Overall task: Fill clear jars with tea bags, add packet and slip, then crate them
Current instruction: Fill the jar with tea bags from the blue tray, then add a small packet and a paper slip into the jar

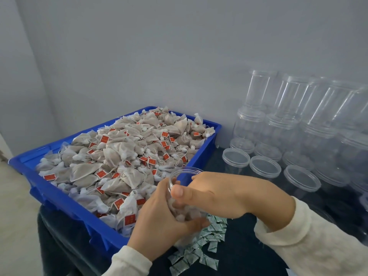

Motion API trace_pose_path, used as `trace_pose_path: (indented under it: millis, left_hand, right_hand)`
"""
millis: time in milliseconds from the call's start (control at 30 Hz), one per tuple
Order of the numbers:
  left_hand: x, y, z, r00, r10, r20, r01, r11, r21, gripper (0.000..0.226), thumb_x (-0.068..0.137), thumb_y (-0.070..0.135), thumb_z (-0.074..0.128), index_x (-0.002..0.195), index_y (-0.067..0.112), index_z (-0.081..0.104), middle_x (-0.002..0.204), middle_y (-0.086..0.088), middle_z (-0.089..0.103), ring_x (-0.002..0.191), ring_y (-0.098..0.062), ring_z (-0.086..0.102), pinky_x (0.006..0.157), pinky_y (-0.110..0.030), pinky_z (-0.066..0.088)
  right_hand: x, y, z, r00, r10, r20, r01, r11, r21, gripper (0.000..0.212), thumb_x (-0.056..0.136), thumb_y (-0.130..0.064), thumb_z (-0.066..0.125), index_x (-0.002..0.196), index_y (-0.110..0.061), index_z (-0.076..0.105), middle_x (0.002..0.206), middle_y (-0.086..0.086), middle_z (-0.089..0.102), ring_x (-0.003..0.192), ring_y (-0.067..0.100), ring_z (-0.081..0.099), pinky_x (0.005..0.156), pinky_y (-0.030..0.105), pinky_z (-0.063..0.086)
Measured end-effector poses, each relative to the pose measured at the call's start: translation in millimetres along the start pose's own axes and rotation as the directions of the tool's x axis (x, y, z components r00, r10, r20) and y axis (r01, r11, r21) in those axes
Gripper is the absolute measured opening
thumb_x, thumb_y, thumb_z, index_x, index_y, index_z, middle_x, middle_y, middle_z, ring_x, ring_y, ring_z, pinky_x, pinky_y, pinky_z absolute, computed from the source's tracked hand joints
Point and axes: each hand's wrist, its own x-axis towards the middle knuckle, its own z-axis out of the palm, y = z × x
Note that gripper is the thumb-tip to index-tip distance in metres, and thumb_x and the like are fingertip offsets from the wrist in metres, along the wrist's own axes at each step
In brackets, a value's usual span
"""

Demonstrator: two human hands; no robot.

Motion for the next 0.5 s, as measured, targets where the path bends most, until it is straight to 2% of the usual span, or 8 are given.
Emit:
trace_pose_path:
  millis: [100, 167, 200, 233, 267, 333, 433, 500]
  left_hand:
    - [-1.5, 3.4, -1.7, 1.000, 0.017, -0.007, -0.017, 0.998, -0.067, 0.088, 0.034, 0.090, 0.066, 0.106, 0.042, 0.049, 0.088, 0.020, 0.067, 0.084, 0.004, 0.063, 0.065, -0.009, 0.046]
    - [-5.1, 7.6, -4.9, 0.999, 0.026, -0.048, -0.031, 0.993, -0.117, 0.080, 0.038, 0.077, 0.075, 0.106, 0.055, 0.041, 0.094, 0.030, 0.063, 0.085, 0.010, 0.061, 0.063, -0.007, 0.046]
    - [-6.5, 8.7, -5.8, 0.998, 0.025, -0.054, -0.032, 0.992, -0.118, 0.080, 0.038, 0.075, 0.075, 0.107, 0.055, 0.039, 0.095, 0.030, 0.062, 0.086, 0.011, 0.059, 0.064, -0.007, 0.045]
    - [-7.8, 9.5, -4.9, 0.998, 0.019, -0.058, -0.025, 0.994, -0.108, 0.081, 0.037, 0.076, 0.074, 0.107, 0.053, 0.040, 0.092, 0.026, 0.063, 0.086, 0.012, 0.057, 0.063, -0.008, 0.044]
    - [-8.8, 10.0, -4.3, 0.998, 0.012, -0.067, -0.018, 0.995, -0.094, 0.083, 0.035, 0.078, 0.072, 0.107, 0.050, 0.041, 0.087, 0.022, 0.064, 0.085, 0.012, 0.056, 0.062, -0.008, 0.043]
    - [-10.3, 12.3, -3.0, 0.996, 0.002, -0.087, -0.010, 0.996, -0.094, 0.089, 0.030, 0.081, 0.071, 0.108, 0.047, 0.044, 0.086, 0.021, 0.063, 0.085, 0.014, 0.055, 0.062, -0.008, 0.041]
    - [-11.9, 14.8, -1.2, 0.994, 0.004, -0.109, -0.022, 0.987, -0.161, 0.094, 0.027, 0.085, 0.071, 0.110, 0.052, 0.042, 0.095, 0.020, 0.064, 0.089, 0.013, 0.057, 0.069, -0.010, 0.040]
    - [-12.8, 15.4, -0.1, 0.992, 0.017, -0.121, -0.039, 0.982, -0.185, 0.090, 0.027, 0.085, 0.072, 0.107, 0.061, 0.038, 0.105, 0.030, 0.059, 0.092, 0.012, 0.058, 0.072, -0.012, 0.042]
  right_hand:
    - [-1.6, 0.1, 1.3, 0.996, 0.009, -0.085, -0.004, 0.999, 0.053, 0.094, 0.076, -0.081, -0.002, 0.065, -0.004, 0.051, 0.063, 0.004, 0.053, 0.058, 0.013, 0.047, 0.065, 0.029, 0.036]
    - [-9.5, 9.4, 0.4, 0.977, 0.011, -0.212, 0.019, 0.990, 0.140, 0.104, 0.081, -0.079, -0.002, 0.087, -0.003, 0.069, 0.088, 0.011, 0.070, 0.081, 0.020, 0.064, 0.080, 0.033, 0.046]
    - [-16.0, 14.6, -0.2, 0.953, 0.012, -0.303, 0.052, 0.978, 0.202, 0.104, 0.080, -0.081, 0.000, 0.102, -0.012, 0.074, 0.100, 0.004, 0.073, 0.095, 0.013, 0.066, 0.090, 0.026, 0.046]
    - [-23.8, 18.1, -0.4, 0.916, 0.011, -0.400, 0.109, 0.955, 0.275, 0.098, 0.079, -0.083, 0.004, 0.109, -0.021, 0.074, 0.104, -0.011, 0.073, 0.100, 0.000, 0.064, 0.092, 0.012, 0.041]
    - [-32.2, 24.0, 0.2, 0.875, 0.015, -0.484, 0.163, 0.932, 0.324, 0.091, 0.079, -0.082, 0.008, 0.109, -0.026, 0.073, 0.098, -0.026, 0.070, 0.096, -0.012, 0.061, 0.087, 0.003, 0.038]
    - [-47.9, 36.7, 3.6, 0.799, 0.090, -0.595, 0.198, 0.894, 0.402, 0.076, 0.084, -0.077, 0.016, 0.102, -0.030, 0.074, 0.091, -0.032, 0.069, 0.092, -0.020, 0.058, 0.080, -0.006, 0.032]
    - [-63.0, 54.9, 17.6, 0.756, 0.259, -0.601, 0.139, 0.834, 0.534, 0.053, 0.085, -0.067, 0.035, 0.095, -0.031, 0.073, 0.095, -0.022, 0.072, 0.094, -0.008, 0.065, 0.079, 0.000, 0.041]
    - [-70.1, 67.1, 32.6, 0.753, 0.353, -0.556, 0.026, 0.828, 0.561, 0.045, 0.078, -0.064, 0.041, 0.094, -0.035, 0.071, 0.093, -0.023, 0.072, 0.091, -0.005, 0.066, 0.078, 0.007, 0.047]
